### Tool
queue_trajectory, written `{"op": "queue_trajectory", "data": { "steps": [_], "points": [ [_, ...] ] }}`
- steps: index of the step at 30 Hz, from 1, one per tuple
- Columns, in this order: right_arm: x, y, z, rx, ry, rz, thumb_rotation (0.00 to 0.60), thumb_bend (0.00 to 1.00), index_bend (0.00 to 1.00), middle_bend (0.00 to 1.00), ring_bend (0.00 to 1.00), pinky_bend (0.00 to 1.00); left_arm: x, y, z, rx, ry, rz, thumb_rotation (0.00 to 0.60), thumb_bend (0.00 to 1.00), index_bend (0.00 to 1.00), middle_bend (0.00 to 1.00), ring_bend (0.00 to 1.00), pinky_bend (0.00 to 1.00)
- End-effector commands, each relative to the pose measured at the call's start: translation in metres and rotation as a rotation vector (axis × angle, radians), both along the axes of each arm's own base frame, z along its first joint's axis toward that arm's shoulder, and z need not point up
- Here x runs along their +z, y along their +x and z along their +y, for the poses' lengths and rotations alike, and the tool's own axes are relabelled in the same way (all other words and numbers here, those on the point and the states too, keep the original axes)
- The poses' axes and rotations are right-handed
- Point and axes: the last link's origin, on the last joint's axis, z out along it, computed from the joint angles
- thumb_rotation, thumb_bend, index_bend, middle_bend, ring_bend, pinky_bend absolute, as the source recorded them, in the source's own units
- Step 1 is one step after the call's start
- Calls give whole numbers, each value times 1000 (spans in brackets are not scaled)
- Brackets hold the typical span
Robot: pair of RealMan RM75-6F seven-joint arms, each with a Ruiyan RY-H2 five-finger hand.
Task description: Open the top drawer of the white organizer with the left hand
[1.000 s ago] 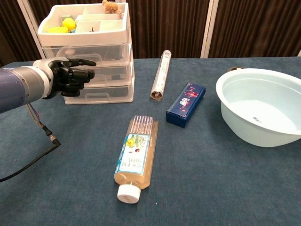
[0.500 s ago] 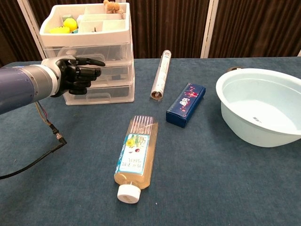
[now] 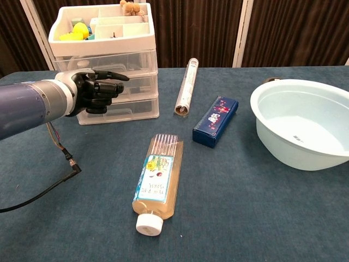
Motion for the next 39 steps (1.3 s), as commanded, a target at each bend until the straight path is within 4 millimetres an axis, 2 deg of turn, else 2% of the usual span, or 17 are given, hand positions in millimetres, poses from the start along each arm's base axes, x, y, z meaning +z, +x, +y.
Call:
{"op": "queue_trajectory", "data": {
  "steps": [1,12,19,28,39],
  "points": [
    [0,0,0,0,1,0,600,74,0,0,0,0,-1,0,-5,-8,-7,0,600,583,241,999,983,1000],
    [0,0,0,1,0,2,600,74,0,0,0,0,4,-3,-27,-60,-22,14,600,583,259,999,983,1000],
    [-1,0,0,2,0,4,600,74,0,0,0,0,22,-6,-41,-282,107,248,600,595,270,1000,994,1000],
    [-2,0,1,0,1,8,600,74,0,0,0,0,58,6,-29,-426,213,579,600,619,259,1000,1000,1000],
    [-2,0,1,-2,3,10,600,74,0,0,0,0,84,12,-11,-383,223,828,600,620,227,1000,1000,1000]
  ]
}}
